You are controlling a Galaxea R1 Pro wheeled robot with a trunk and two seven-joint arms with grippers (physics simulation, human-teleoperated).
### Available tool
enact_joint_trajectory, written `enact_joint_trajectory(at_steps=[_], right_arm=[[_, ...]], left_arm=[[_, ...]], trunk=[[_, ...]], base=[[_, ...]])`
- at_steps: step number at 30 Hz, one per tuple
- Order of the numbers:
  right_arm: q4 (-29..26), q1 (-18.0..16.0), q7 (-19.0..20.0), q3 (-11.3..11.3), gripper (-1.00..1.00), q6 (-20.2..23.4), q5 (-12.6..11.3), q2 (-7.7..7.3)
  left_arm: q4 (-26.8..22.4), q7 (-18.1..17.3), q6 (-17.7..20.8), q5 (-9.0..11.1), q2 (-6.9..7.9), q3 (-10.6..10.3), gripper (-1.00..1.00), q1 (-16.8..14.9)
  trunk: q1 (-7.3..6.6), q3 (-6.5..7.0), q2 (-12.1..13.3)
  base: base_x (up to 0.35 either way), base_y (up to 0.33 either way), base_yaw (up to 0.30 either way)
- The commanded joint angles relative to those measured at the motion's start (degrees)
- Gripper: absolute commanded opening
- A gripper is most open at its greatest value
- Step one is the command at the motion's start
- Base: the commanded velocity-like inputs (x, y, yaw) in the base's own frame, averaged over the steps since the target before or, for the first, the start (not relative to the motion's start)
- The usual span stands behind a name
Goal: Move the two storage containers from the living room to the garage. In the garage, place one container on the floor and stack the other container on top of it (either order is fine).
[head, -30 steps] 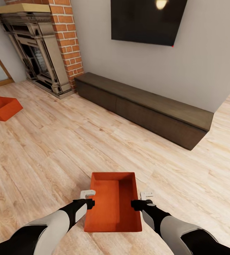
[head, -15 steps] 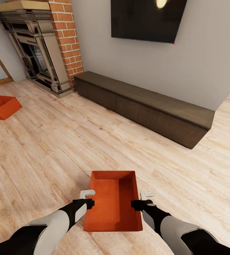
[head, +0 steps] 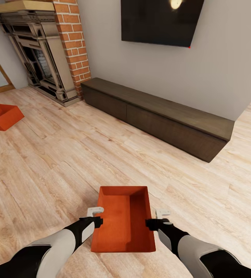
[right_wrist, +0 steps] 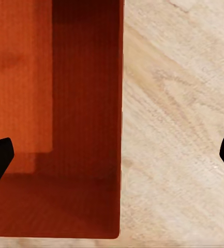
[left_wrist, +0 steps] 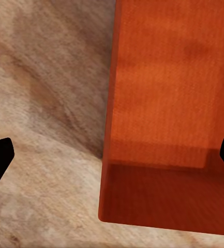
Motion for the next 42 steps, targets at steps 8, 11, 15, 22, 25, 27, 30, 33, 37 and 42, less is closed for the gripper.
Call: enact_joint_trajectory(at_steps=[8,11,15,22,25,27,30,33,37,42], right_arm=[[-0.06,-0.01,-0.15,0.78,1.0,0.35,-0.31,-1.46],[-0.05,-0.01,-0.15,1.84,1.0,0.36,-0.28,-1.48],[-0.1,-0.01,-0.14,2.93,1.0,0.42,-0.33,-1.47],[-0.13,-0.01,-0.12,3.15,1.0,0.45,-0.35,-1.1],[-0.13,-0.01,-0.11,3.14,1.0,0.45,-0.41,-1.11],[-0.13,-0.01,-0.1,3.14,1.0,0.45,-0.42,-1.11],[-0.17,-0.01,-0.1,3.14,1.0,0.45,-0.43,-1.12],[-0.2,-0.01,-0.07,3.14,1.0,0.45,-0.48,-1.09],[-0.22,-0.01,-0.04,3.04,1.0,0.45,-0.59,-1.04],[-0.3,-0.01,-0.04,2.78,1.0,0.45,-1.0,-0.98]], left_arm=[[-0.12,0.19,0.27,0.22,-0.02,0.26,1.0,0.0],[-0.12,0.19,0.27,0.22,-0.02,0.26,1.0,0.0],[-0.12,0.19,0.27,0.22,-0.02,0.26,1.0,0.0],[-0.12,0.16,0.27,0.22,-0.02,0.26,1.0,0.0],[-0.12,0.16,0.27,0.22,-0.02,0.26,1.0,0.0],[-0.12,0.13,0.27,0.22,-0.02,0.26,1.0,0.0],[-0.12,0.16,0.27,0.22,-0.02,0.26,1.0,0.0],[-0.12,0.15,0.27,0.22,-0.02,0.26,1.0,0.0],[-0.12,0.18,0.27,0.22,-0.02,0.26,1.0,0.0],[-0.12,0.18,0.27,0.22,-0.02,0.26,1.0,0.0]], trunk=[[-0.01,-0.03,-0.01],[-0.01,-0.03,-0.01],[-0.01,-0.03,-0.01],[-0.01,-0.03,-0.01],[-0.01,-0.03,-0.01],[-0.01,-0.03,-0.01],[-0.01,-0.03,-0.01],[-0.01,-0.03,-0.01],[-0.01,-0.03,-0.01],[-0.01,-0.03,-0.01]], base=[[0.0,0.0,0.0],[0.0,0.0,0.0],[0.0,0.0,0.0],[0.0,0.0,0.0],[0.0,0.0,0.0],[0.0,0.0,0.0],[0.0,0.0,0.0],[0.0,0.0,0.0],[0.0,0.0,0.0],[0.0,0.0,0.0]])
